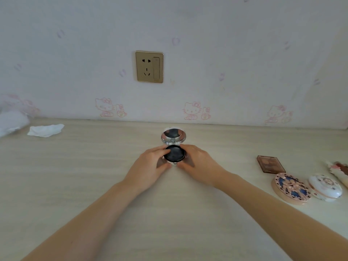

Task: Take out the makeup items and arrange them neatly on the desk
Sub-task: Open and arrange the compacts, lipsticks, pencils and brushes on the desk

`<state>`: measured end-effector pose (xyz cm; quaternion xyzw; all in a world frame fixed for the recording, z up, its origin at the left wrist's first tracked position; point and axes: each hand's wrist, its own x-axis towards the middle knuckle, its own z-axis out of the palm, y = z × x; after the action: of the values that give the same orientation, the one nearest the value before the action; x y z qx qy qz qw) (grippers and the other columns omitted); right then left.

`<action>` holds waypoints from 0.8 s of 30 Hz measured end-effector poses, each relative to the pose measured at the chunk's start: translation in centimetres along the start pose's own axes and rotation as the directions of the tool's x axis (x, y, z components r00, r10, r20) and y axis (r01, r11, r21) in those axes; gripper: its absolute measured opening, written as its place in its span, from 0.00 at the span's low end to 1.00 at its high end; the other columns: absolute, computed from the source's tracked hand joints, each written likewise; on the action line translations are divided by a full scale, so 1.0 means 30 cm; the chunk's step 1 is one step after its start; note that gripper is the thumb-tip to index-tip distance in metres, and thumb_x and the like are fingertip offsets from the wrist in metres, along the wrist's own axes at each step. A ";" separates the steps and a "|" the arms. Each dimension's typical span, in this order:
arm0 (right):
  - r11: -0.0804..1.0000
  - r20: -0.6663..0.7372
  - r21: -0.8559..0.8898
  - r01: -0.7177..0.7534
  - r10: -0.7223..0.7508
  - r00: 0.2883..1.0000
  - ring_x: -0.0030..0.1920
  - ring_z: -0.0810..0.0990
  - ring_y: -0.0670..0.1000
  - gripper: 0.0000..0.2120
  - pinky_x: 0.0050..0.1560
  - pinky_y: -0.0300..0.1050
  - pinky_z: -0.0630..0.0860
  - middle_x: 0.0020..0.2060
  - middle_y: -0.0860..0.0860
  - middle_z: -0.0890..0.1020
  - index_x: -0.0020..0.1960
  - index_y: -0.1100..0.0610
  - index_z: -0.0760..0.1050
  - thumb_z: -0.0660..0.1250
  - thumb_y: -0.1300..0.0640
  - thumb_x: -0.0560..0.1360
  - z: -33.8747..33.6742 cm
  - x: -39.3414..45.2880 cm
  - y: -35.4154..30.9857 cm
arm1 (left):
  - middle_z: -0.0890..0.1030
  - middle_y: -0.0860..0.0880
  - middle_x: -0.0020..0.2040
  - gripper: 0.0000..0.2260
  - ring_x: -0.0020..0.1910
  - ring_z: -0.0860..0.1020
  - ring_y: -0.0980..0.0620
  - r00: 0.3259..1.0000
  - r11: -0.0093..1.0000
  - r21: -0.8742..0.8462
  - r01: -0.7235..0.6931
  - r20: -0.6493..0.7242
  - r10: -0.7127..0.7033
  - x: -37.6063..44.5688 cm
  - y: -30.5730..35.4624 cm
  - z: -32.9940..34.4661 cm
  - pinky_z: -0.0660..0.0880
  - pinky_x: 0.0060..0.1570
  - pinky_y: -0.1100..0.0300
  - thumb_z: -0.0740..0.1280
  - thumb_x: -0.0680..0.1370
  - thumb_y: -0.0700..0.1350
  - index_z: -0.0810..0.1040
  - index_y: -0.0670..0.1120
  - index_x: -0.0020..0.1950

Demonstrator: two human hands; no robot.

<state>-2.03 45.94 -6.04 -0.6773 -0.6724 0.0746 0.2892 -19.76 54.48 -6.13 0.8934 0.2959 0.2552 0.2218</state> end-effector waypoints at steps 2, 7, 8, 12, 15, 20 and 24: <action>1.000 0.013 -0.012 0.000 0.000 1.000 0.63 0.73 0.49 0.21 0.57 0.29 0.61 0.63 0.51 0.76 0.68 0.51 0.69 0.66 0.51 0.76 0.007 0.043 0.010 | 0.73 0.54 0.69 0.20 0.68 0.70 0.54 1.000 1.000 0.002 0.017 -0.008 -0.017 0.031 -0.023 -0.001 0.60 0.64 0.70 0.71 0.75 0.45 0.75 0.49 0.67; 1.000 0.050 -0.011 -0.012 0.012 0.999 0.65 0.72 0.50 0.21 0.61 0.36 0.65 0.65 0.52 0.74 0.70 0.53 0.68 0.64 0.52 0.78 0.026 0.134 0.026 | 0.73 0.53 0.70 0.20 0.68 0.71 0.53 0.999 0.999 -0.012 0.033 -0.013 -0.033 0.091 -0.072 -0.012 0.64 0.68 0.61 0.71 0.75 0.44 0.76 0.48 0.66; 1.000 0.053 -0.010 -0.015 0.015 0.998 0.65 0.72 0.50 0.21 0.61 0.36 0.65 0.65 0.52 0.74 0.70 0.53 0.67 0.64 0.52 0.78 0.028 0.147 0.027 | 0.73 0.53 0.69 0.20 0.68 0.71 0.53 0.999 0.999 -0.016 0.035 -0.015 -0.035 0.101 -0.080 -0.016 0.64 0.68 0.60 0.71 0.75 0.44 0.76 0.48 0.66; 1.000 0.061 -0.009 -0.014 0.014 0.998 0.65 0.72 0.51 0.21 0.63 0.41 0.67 0.65 0.52 0.74 0.70 0.53 0.67 0.64 0.52 0.78 0.035 0.188 0.022 | 0.75 0.53 0.68 0.19 0.66 0.72 0.54 0.999 0.999 -0.031 0.032 -0.032 -0.033 0.131 -0.111 -0.026 0.63 0.66 0.66 0.71 0.74 0.43 0.77 0.48 0.65; 1.000 0.040 -0.011 -0.015 0.016 0.999 0.64 0.73 0.53 0.21 0.63 0.43 0.68 0.65 0.54 0.74 0.70 0.53 0.67 0.64 0.52 0.78 0.041 0.196 0.014 | 0.75 0.58 0.65 0.19 0.63 0.72 0.61 0.998 0.998 -0.052 0.021 -0.051 -0.023 0.138 -0.128 -0.034 0.60 0.61 0.76 0.72 0.74 0.43 0.78 0.50 0.64; 0.999 0.032 -0.049 0.013 -0.011 0.999 0.65 0.72 0.52 0.22 0.64 0.52 0.68 0.66 0.51 0.74 0.70 0.52 0.66 0.63 0.49 0.78 0.057 0.193 -0.001 | 0.72 0.66 0.60 0.18 0.58 0.70 0.68 0.996 0.996 -0.084 -0.002 -0.091 -0.006 0.116 -0.149 -0.041 0.58 0.56 0.83 0.72 0.73 0.41 0.79 0.50 0.62; 0.992 0.015 -0.125 0.001 0.001 1.000 0.66 0.71 0.50 0.22 0.64 0.53 0.67 0.66 0.48 0.74 0.71 0.50 0.65 0.62 0.46 0.78 0.068 0.192 -0.013 | 0.73 0.63 0.61 0.19 0.59 0.70 0.69 0.996 0.997 -0.083 -0.001 -0.091 -0.007 0.106 -0.161 -0.052 0.58 0.57 0.83 0.73 0.72 0.40 0.79 0.48 0.62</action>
<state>-2.89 51.98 -5.86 -0.6935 -0.6778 0.0376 0.2413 -20.48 60.41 -6.52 0.8704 0.2962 0.3075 0.2451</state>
